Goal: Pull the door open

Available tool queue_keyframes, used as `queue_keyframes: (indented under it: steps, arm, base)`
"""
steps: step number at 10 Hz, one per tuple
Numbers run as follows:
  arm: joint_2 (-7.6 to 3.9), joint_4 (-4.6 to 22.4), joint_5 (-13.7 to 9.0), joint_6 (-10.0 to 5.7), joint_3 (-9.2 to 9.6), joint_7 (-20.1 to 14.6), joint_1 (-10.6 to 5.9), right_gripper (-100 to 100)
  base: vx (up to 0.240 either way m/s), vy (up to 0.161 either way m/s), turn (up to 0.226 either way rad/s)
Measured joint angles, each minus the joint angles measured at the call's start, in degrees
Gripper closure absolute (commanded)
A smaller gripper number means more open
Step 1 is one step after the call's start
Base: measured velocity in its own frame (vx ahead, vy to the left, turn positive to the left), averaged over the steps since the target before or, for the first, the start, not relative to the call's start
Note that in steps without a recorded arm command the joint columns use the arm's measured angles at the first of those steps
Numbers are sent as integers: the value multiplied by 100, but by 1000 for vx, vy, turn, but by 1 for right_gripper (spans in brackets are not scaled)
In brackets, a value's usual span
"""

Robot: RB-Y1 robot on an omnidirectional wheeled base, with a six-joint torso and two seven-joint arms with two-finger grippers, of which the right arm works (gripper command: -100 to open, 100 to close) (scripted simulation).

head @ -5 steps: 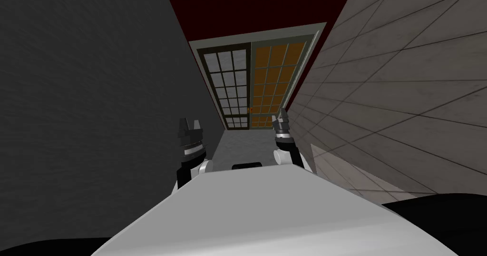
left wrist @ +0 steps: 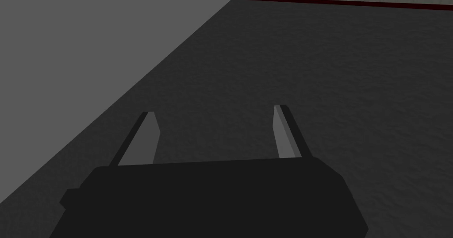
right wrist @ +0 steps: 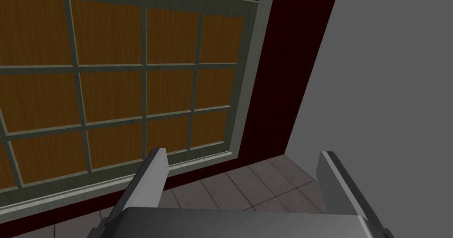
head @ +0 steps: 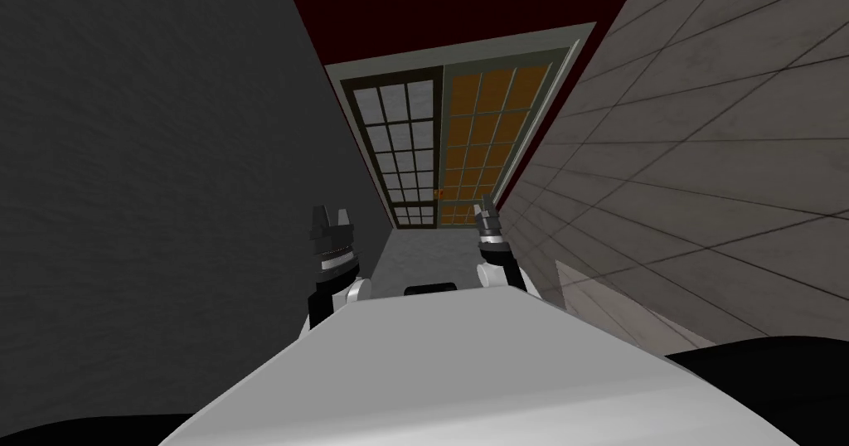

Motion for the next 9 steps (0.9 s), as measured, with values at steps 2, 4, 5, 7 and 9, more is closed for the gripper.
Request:
queue_keyframes:
  steps: [2,4,5,7,9]
  arm:
    - [-52,214,-1,-148,9,246,56,-100]
    - [-113,343,-9,-220,1,478,96,-100]
    - [-155,482,-25,-303,-24,589,115,-100]
    - [-189,658,-29,-399,-35,797,116,-100]
    - [-221,796,-23,-508,-7,1051,215,-100]
  base:
    - [202,28,30]
    - [158,33,32]
    - [130,36,25]
    - [112,37,23]
    - [131,35,27]
